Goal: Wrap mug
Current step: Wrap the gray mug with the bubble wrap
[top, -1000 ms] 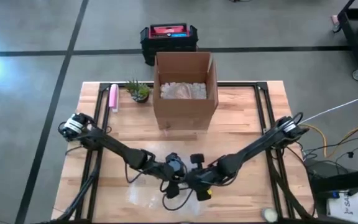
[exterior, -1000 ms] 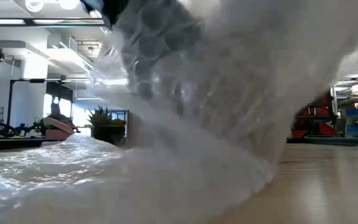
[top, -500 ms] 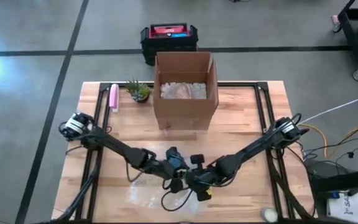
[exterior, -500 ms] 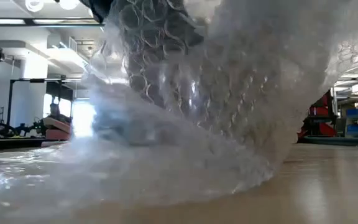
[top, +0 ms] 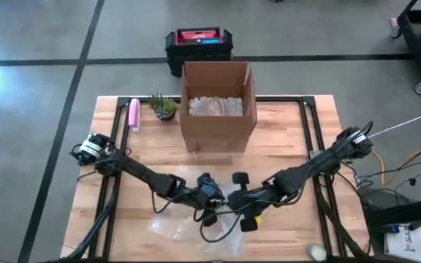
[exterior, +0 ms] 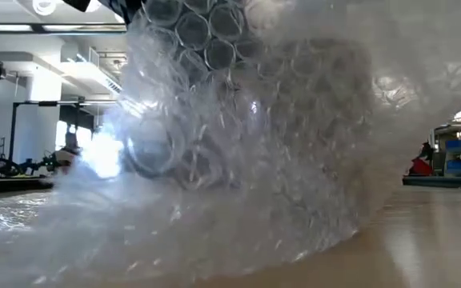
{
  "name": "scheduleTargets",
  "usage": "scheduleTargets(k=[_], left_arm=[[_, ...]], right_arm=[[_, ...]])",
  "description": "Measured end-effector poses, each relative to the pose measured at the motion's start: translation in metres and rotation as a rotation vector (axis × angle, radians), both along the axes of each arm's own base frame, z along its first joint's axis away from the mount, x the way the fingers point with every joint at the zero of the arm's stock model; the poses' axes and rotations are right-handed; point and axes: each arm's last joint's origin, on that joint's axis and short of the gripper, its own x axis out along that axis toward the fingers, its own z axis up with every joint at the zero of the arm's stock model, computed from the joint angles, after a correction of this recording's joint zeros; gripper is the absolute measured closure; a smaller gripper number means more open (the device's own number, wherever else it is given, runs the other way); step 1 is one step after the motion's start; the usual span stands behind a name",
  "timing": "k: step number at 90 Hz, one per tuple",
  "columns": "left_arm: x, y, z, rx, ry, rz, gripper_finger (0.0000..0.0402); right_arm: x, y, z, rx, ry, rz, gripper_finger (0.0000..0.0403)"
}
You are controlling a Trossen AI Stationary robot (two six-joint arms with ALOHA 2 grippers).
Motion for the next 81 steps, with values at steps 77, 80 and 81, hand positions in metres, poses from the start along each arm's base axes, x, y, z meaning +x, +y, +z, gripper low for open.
scheduleTargets(k=[77,80,81], left_arm=[[0.008,-0.011,-0.001,-0.061,-0.007,-0.096,0.0327],[0.008,-0.011,-0.002,-0.056,-0.007,-0.089,0.0327],[0.008,-0.011,-0.002,-0.055,-0.008,-0.088,0.0327]], right_arm=[[0.015,0.007,-0.066,-0.076,0.141,-0.004,0.0403],[0.015,0.007,-0.065,-0.076,0.142,-0.004,0.0403],[0.015,0.007,-0.065,-0.077,0.142,-0.004,0.0403]])
